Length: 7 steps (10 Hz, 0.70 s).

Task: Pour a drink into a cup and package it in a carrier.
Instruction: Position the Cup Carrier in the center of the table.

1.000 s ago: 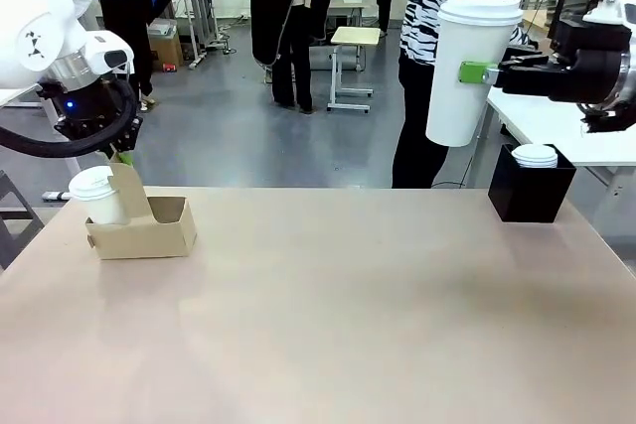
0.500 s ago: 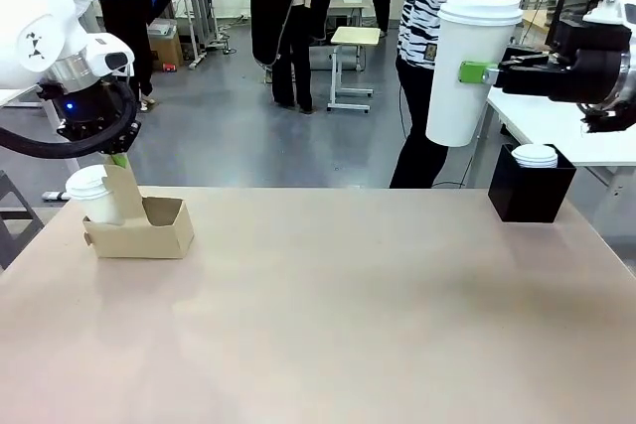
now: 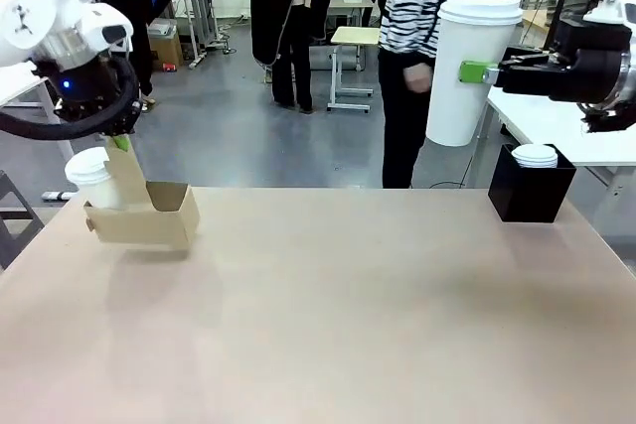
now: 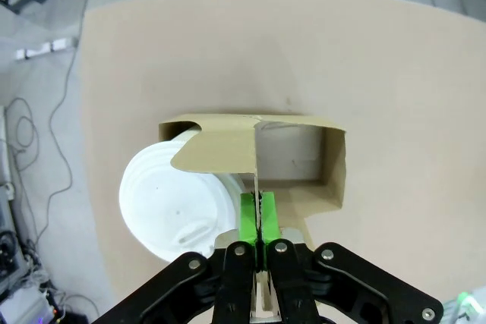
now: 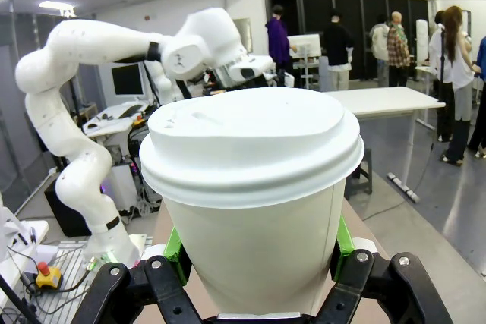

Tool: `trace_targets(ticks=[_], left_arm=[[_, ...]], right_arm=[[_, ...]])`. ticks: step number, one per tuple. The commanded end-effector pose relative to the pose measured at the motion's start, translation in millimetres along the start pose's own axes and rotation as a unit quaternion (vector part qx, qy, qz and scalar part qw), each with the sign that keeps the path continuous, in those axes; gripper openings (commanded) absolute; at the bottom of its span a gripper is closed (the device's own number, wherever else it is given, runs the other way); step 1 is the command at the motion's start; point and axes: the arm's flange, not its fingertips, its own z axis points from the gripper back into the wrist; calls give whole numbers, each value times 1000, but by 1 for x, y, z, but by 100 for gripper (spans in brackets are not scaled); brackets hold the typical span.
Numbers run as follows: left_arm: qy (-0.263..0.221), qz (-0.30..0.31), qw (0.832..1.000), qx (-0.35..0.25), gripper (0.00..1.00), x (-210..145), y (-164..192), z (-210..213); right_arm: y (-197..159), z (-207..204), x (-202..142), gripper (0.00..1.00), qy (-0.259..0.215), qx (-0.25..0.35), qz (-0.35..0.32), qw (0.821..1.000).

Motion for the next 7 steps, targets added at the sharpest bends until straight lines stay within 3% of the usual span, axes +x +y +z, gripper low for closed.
trace_targets(ticks=[1, 4, 7], left_arm=[[-5, 22, 1000, 15, 2, -29, -39, 36], [-43, 2, 999, 23, 2, -78, -140, 53], [-42, -19, 999, 7, 2, -112, -221, 18]], right_arm=[[-3, -3, 5, 81, -4, -5, 8, 1000], [-3, -3, 5, 81, -4, -5, 8, 1000], [-3, -3, 5, 81, -4, -5, 8, 1000]])
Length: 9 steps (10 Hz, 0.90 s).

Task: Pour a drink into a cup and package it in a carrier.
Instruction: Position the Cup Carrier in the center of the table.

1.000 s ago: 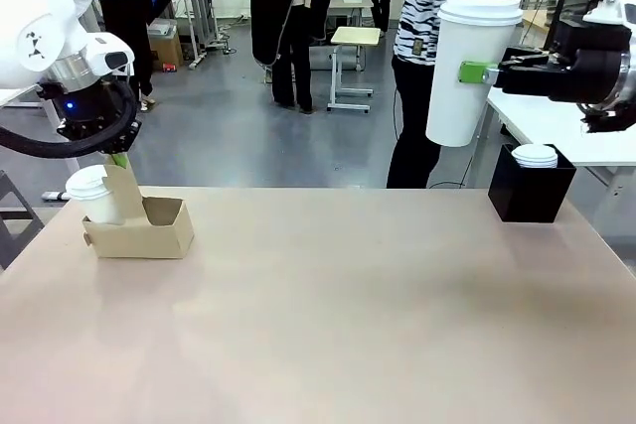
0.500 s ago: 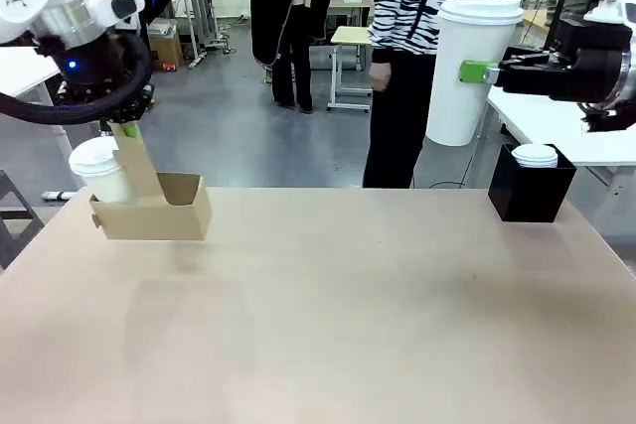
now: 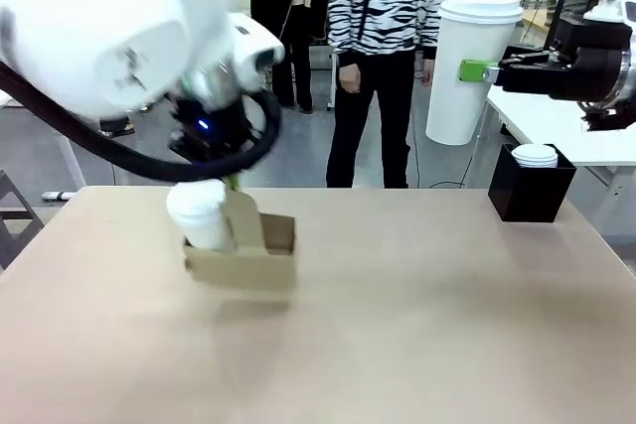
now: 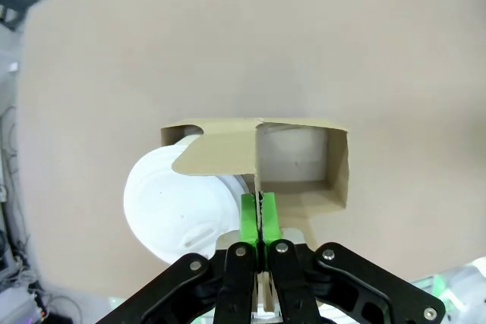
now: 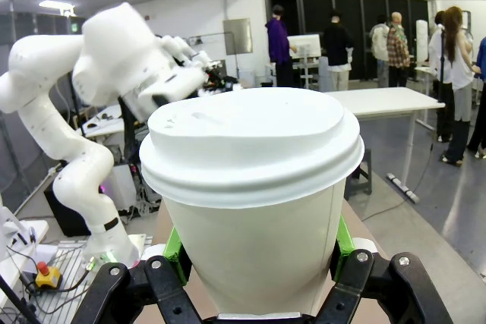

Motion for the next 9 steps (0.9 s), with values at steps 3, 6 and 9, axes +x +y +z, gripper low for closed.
trace_targets(ticks=[3, 6, 9], left_arm=[[8, -11, 1000, -6, 2, -4, -61, -55], [43, -26, 999, -6, 2, -7, -73, -64], [30, -29, 999, -18, 61, -7, -68, -64]], right_arm=[[-3, -2, 3, 81, -4, -5, 7, 1000], [-3, -2, 3, 81, -4, -5, 7, 1000], [-3, -2, 3, 81, -4, -5, 7, 1000]])
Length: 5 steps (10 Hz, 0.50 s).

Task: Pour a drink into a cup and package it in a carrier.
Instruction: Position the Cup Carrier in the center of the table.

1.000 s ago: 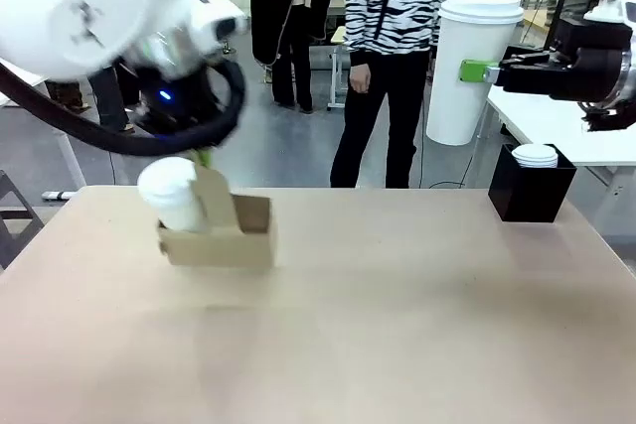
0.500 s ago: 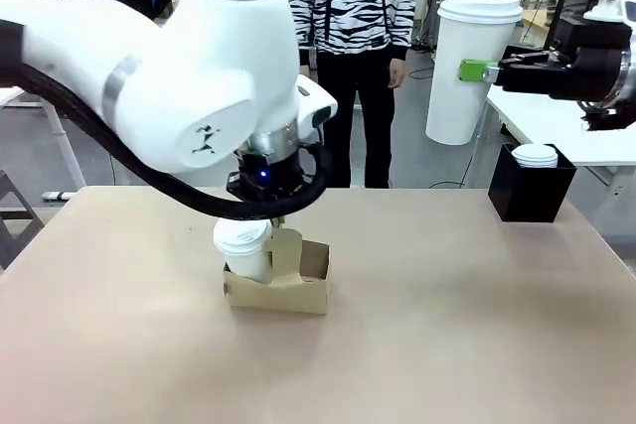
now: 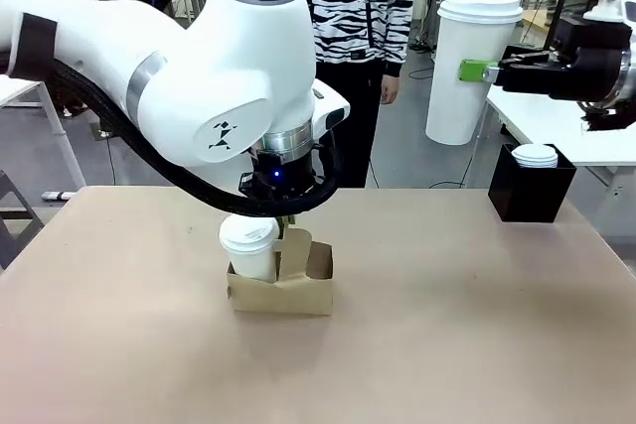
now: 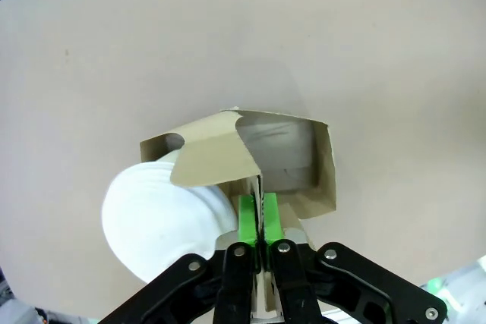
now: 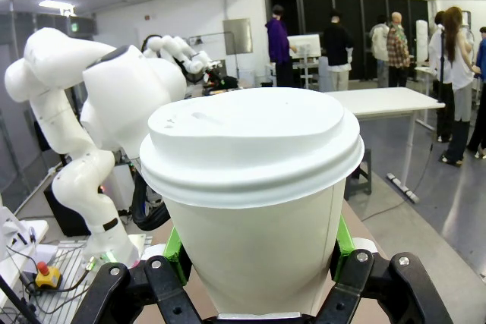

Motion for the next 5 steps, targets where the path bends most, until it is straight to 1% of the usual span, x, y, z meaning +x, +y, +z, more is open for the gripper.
trace_targets(ticks=[1, 2, 4, 5], left_arm=[[-3, -9, 1000, 3, 60, -4, 4, 4], [0, -13, 1000, -2, 100, -5, 6, 8], [9, -29, 1000, -3, 100, -7, 12, 18], [15, -37, 999, -4, 85, -7, 17, 25]], right_arm=[[-3, -2, 3, 81, -4, -5, 7, 1000], [-3, -2, 3, 81, -4, -5, 7, 1000], [-3, -2, 3, 81, -4, -5, 7, 1000], [-3, -2, 3, 81, -4, -5, 7, 1000]])
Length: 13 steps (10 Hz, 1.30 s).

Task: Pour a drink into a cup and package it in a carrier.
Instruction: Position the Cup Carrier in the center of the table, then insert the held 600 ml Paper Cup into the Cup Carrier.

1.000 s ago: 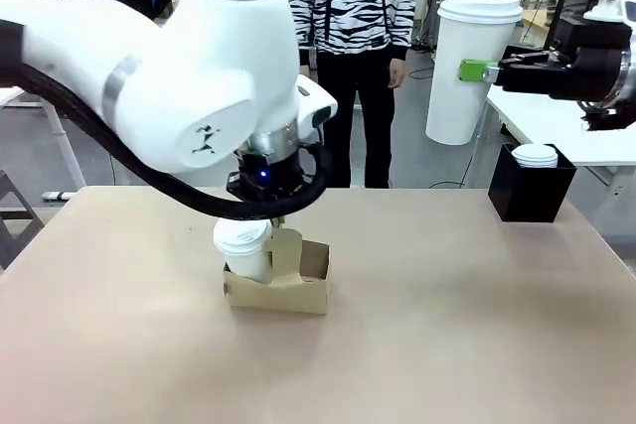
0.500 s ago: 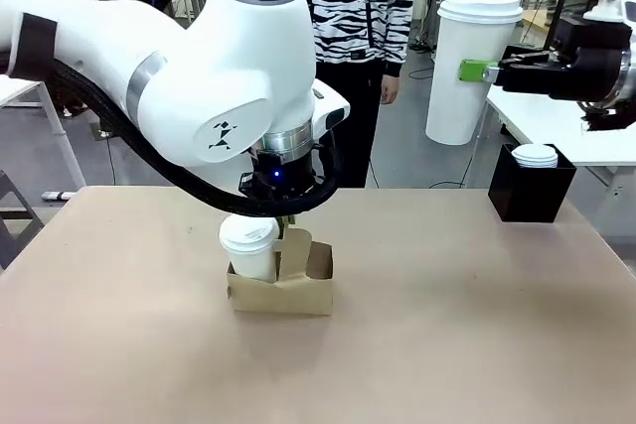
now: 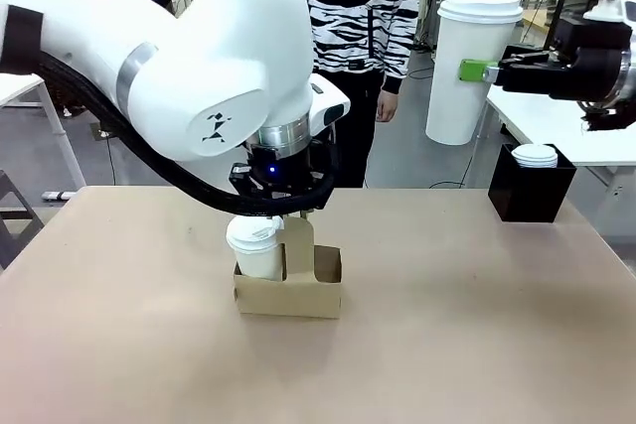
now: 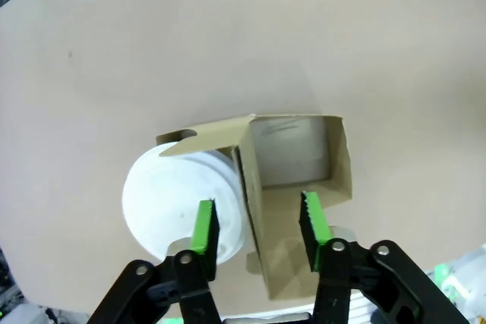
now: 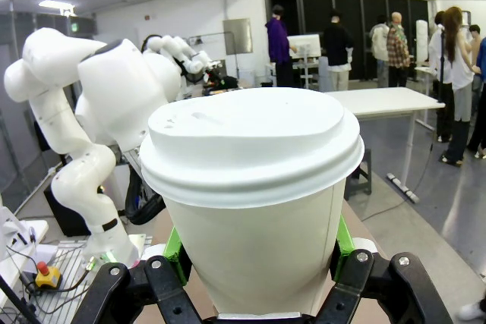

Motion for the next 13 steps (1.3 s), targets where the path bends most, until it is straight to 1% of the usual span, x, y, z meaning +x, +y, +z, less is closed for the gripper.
trace_targets(ticks=[1, 2, 3, 5, 7, 8, 10, 11, 13], left_arm=[[17, -22, 1000, -2, 94, -6, 22, 21], [19, -34, 999, -5, 100, -9, 35, 38], [8, -49, 999, -11, 100, -12, 46, 54], [6, -96, 995, -21, 100, -17, 72, 83], [-1, -149, 988, -24, 100, -25, 115, 107], [-7, -188, 982, -23, 100, -31, 141, 114], [-23, -245, 969, -26, 100, -48, 200, 117], [-24, -283, 958, -38, 100, -58, 234, 115], [-45, -349, 933, -79, 100, -76, 283, 99]], right_arm=[[-3, -2, 3, 81, -4, -5, 7, 1000], [-3, -2, 3, 81, -4, -5, 7, 1000], [-3, -2, 3, 81, -4, -5, 7, 1000], [-3, -2, 3, 81, -4, -5, 7, 1000], [-3, -2, 3, 81, -4, -5, 7, 1000], [-3, -2, 3, 81, -4, -5, 7, 1000], [-3, -2, 3, 81, -4, -5, 7, 1000], [0, 0, 0, 81, 0, 0, 0, 1000], [-20, -59, -23, 81, 54, 84, -16, 995]])
